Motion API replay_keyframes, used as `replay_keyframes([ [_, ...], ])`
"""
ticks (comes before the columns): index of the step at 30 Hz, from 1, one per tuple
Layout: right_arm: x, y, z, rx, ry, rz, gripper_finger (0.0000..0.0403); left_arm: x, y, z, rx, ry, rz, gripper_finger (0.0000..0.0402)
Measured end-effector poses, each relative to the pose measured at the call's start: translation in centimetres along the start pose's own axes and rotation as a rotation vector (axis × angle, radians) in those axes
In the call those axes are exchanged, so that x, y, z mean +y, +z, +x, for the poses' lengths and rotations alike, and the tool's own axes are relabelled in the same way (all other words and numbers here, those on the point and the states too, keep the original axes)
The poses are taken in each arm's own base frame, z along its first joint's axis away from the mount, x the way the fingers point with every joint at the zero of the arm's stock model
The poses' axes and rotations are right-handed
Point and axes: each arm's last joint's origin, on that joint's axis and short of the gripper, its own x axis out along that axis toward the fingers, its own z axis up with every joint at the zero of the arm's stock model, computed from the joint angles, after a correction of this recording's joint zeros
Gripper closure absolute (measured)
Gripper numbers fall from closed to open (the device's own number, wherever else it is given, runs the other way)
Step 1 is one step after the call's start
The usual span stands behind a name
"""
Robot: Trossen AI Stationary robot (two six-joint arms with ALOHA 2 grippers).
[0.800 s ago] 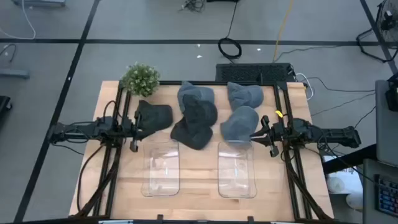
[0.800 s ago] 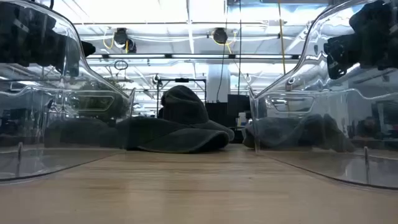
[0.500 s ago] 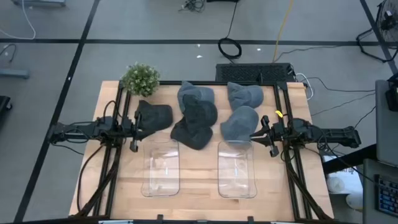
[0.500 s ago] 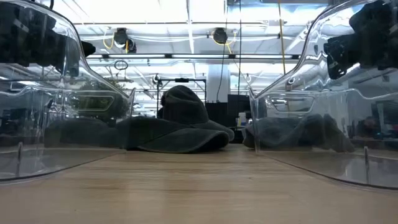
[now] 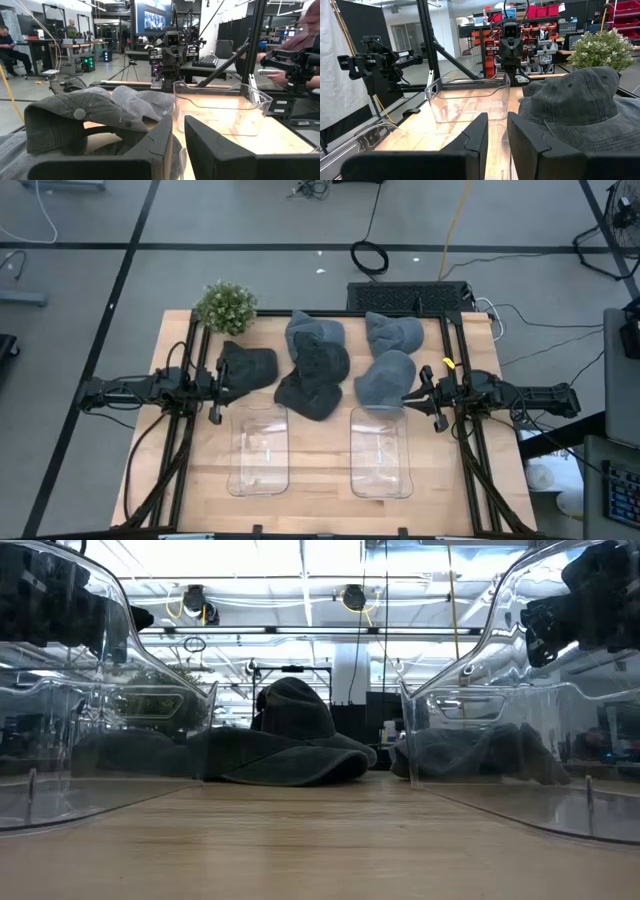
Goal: Pick & Place hat
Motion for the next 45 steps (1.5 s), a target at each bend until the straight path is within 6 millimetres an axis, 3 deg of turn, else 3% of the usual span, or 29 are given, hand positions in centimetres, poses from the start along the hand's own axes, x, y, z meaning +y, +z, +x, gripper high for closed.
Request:
replay_keyframes([
  [11, 0.1, 0.5, 0.0, -0.048, 0.008, -0.01, 0.0344, 0.0, 0.0, 0.0, 0.0, 0.0, 0.0, 0.0344],
  [22, 0.3, 2.2, -0.3, -0.217, 0.08, 0.395, 0.0344, 0.0, 0.0, 0.0, 0.0, 0.0, 0.0, 0.0344],
  [27, 0.3, 2.4, -0.3, -0.245, 0.07, 0.471, 0.0344, 0.0, 0.0, 0.0, 0.0, 0.0, 0.0, 0.0344],
  [34, -0.3, 2.4, -0.3, -0.307, -0.118, 0.41, 0.0344, 0.0, 0.0, 0.0, 0.0, 0.001, 0.0, 0.0344],
  [38, -0.5, 3.4, -0.4, -0.414, -0.213, 0.326, 0.0341, 0.0, 0.0, 0.0, 0.0, 0.001, 0.0, 0.0344],
  [41, -0.5, 3.0, 0.5, -0.246, -0.245, 0.232, 0.0318, 0.0, 0.0, 0.0, 0.0, 0.001, 0.0, 0.0344],
  [45, -0.3, 7.2, 1.9, -0.169, -0.342, 0.144, 0.0245, 0.0, 0.0, 0.0, -0.001, 0.006, 0.0, 0.0344],
])
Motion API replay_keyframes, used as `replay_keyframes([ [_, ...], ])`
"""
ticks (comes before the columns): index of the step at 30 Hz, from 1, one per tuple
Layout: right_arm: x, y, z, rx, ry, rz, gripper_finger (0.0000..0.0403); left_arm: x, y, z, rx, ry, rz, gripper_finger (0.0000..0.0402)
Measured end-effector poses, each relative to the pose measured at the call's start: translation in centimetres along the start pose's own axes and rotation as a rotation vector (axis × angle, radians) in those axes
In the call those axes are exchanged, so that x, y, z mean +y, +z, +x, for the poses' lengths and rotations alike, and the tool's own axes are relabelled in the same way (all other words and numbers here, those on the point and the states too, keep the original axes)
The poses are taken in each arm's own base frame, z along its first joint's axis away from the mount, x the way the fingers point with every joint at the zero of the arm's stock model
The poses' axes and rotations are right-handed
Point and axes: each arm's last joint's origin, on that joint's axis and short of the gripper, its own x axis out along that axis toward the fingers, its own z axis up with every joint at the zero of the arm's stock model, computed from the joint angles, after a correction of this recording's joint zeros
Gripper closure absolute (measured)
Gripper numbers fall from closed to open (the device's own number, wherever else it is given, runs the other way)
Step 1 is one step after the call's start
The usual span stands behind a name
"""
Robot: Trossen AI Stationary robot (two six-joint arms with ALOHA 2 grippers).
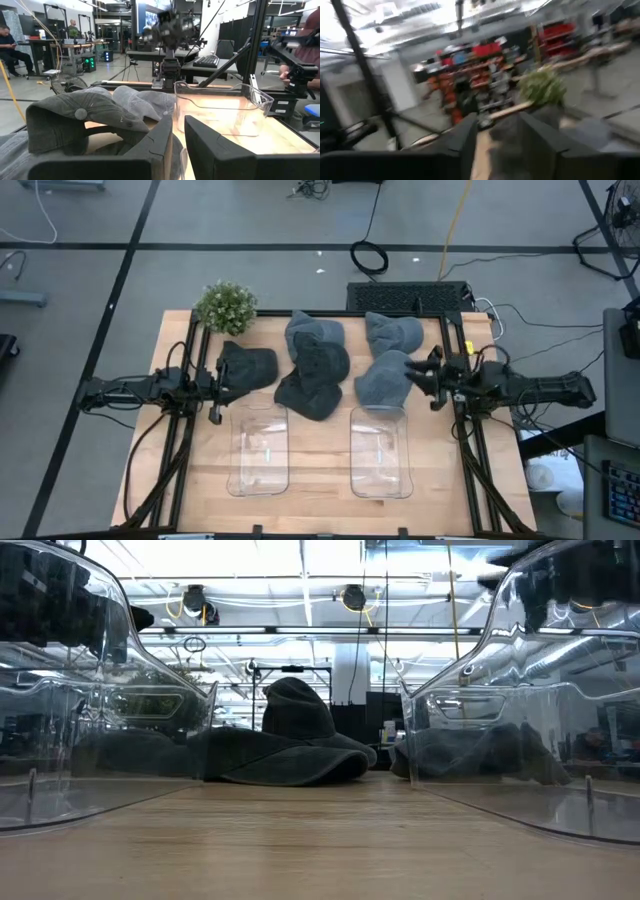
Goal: Pick & Place hat
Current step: Put the bottom right gray cap into the left transparent bin
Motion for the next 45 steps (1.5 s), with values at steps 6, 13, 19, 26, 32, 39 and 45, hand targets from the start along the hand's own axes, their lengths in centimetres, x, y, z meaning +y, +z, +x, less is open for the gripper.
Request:
replay_keyframes([
  [6, -0.9, 3.5, 3.6, 0.501, -0.549, -0.145, 0.0147, 0.0, 0.0, 0.0, -0.001, 0.001, 0.0, 0.0344],
  [13, -5.9, 3.8, 6.0, 0.874, -0.75, 0.06, 0.0136, 0.0, 0.0, 0.0, 0.0, 0.001, 0.0, 0.0344],
  [19, -10.9, 2.1, 5.0, 0.96, -0.854, 0.231, 0.0136, 0.0, 0.0, 0.0, 0.001, 0.0, 0.0, 0.0344],
  [26, -13.1, -0.2, 3.6, 0.911, -0.757, 0.374, 0.0137, 0.0, 0.0, 0.0, 0.001, 0.001, 0.0, 0.0344],
  [32, -13.6, -2.6, 2.9, 0.887, -0.704, 0.397, 0.0136, 0.0, 0.0, 0.0, 0.001, 0.001, 0.0, 0.0344],
  [39, -13.5, -5.3, 2.3, 0.851, -0.509, 0.484, 0.0138, 0.0, 0.0, 0.0, 0.001, 0.001, 0.0, 0.0344],
  [45, -13.0, -6.5, 2.1, 0.803, -0.284, 0.602, 0.0141, 0.0, 0.0, 0.0, 0.0, 0.001, 0.0, 0.0344],
])
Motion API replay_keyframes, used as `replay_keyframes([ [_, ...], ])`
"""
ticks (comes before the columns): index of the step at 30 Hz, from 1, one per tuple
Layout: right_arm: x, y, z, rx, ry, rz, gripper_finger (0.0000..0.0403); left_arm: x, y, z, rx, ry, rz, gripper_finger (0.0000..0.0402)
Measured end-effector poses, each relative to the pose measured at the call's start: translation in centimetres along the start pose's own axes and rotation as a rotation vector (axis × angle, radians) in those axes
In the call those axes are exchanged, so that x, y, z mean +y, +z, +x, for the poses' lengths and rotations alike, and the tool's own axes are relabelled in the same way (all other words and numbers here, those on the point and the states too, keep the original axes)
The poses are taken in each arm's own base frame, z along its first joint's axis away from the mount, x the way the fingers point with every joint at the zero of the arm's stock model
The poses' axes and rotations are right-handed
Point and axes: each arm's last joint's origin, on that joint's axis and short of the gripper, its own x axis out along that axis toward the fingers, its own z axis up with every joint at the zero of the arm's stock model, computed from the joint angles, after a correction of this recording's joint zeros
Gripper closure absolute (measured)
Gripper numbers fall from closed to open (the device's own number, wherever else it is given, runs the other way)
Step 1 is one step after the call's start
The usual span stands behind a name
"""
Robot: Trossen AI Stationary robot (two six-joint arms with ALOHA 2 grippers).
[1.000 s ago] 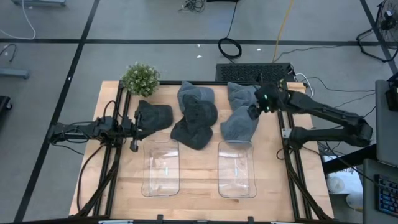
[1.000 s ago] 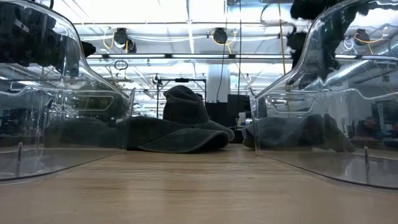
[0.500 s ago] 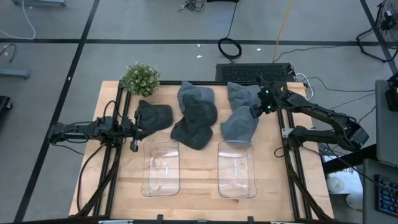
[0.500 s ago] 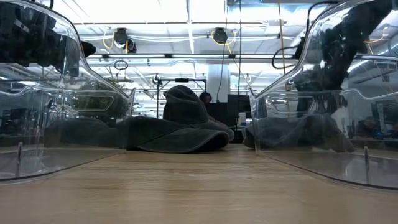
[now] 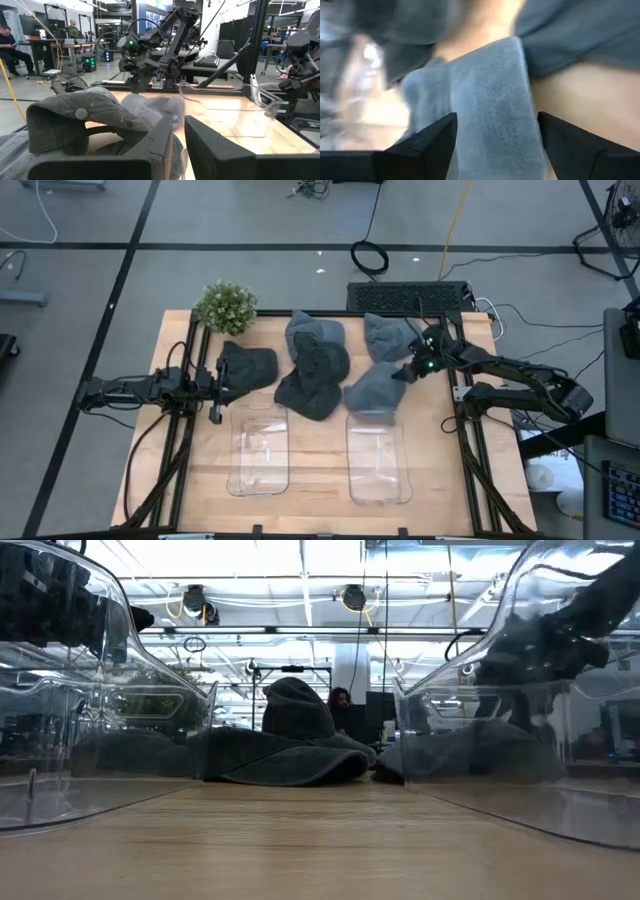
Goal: Pick & Place hat
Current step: Put the bottom right gray cap into the left transparent bin
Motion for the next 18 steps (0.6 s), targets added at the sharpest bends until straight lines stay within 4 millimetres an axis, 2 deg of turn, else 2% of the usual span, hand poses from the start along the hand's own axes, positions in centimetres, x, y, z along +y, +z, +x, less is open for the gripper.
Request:
replay_keyframes([
  [6, 0.4, -0.17, 0.02, 0.036, 0.16, -0.002, 0.0147, 0.0, -0.01, 0.0, 0.0, 0.0, 0.0, 0.0344],
  [18, 0.8, -0.03, 0.07, 0.007, 0.155, -0.045, 0.0154, 0.0, 0.0, 0.0, 0.0, 0.0, 0.0, 0.0344],
])
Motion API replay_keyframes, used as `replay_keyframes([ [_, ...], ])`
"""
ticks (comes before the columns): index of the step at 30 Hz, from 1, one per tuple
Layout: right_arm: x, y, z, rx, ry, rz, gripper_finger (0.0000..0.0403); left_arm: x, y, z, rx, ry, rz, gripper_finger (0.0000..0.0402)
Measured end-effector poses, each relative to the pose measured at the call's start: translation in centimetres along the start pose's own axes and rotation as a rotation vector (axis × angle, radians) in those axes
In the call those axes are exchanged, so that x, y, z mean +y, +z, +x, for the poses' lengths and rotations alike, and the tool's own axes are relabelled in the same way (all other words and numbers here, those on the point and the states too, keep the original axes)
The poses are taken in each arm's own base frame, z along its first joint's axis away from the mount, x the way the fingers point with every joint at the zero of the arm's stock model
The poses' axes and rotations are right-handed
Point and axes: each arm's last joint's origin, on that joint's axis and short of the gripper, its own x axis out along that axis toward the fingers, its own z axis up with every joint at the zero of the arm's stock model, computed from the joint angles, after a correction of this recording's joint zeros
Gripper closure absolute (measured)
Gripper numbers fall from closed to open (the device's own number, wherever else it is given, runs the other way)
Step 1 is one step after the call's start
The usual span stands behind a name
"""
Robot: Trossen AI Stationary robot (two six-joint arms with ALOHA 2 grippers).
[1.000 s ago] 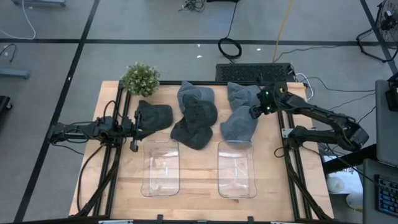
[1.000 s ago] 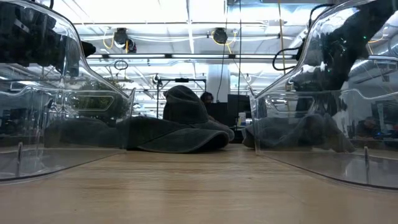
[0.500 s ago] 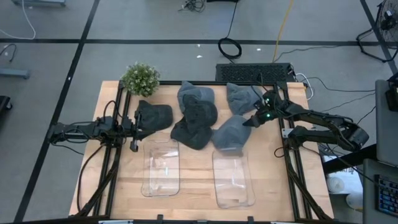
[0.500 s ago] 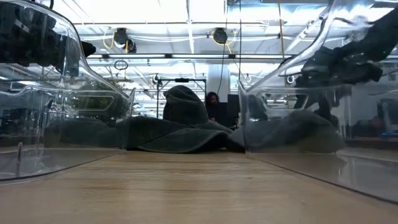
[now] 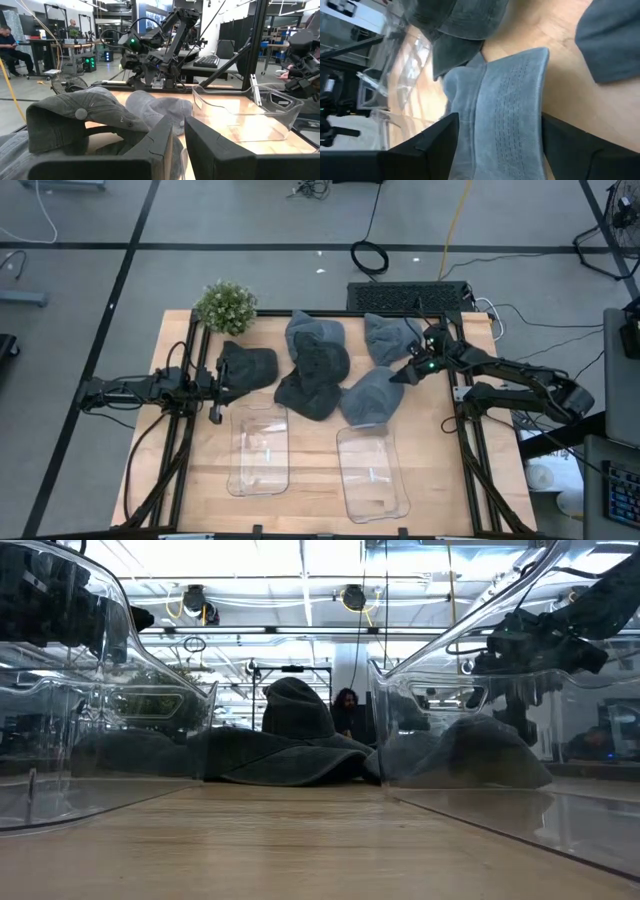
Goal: Pick & Place hat
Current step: Put the bottom right gray cap into the left transparent bin
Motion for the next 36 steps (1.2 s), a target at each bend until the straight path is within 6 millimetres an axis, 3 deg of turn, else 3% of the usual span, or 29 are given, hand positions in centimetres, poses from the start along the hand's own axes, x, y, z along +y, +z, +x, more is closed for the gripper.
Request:
replay_keyframes([
  [13, 0.0, -1.0, 0.8, 0.03, -0.052, -0.05, 0.0229, 0.0, 0.0, 0.0, 0.0, 0.0, 0.0, 0.0344],
  [22, 0.3, -0.7, 0.8, 0.01, -0.008, -0.135, 0.0386, 0.0, 0.0, 0.0, 0.0, 0.0, 0.0, 0.0344],
  [29, 2.2, 1.6, 0.0, -0.196, 0.141, -0.204, 0.0399, 0.0, 0.0, 0.0, 0.0, 0.0, 0.0, 0.0344],
  [36, 6.3, 3.5, -3.2, -0.486, 0.365, -0.318, 0.0401, 0.0, 0.0, 0.0, 0.0, 0.0, 0.0, 0.0344],
])
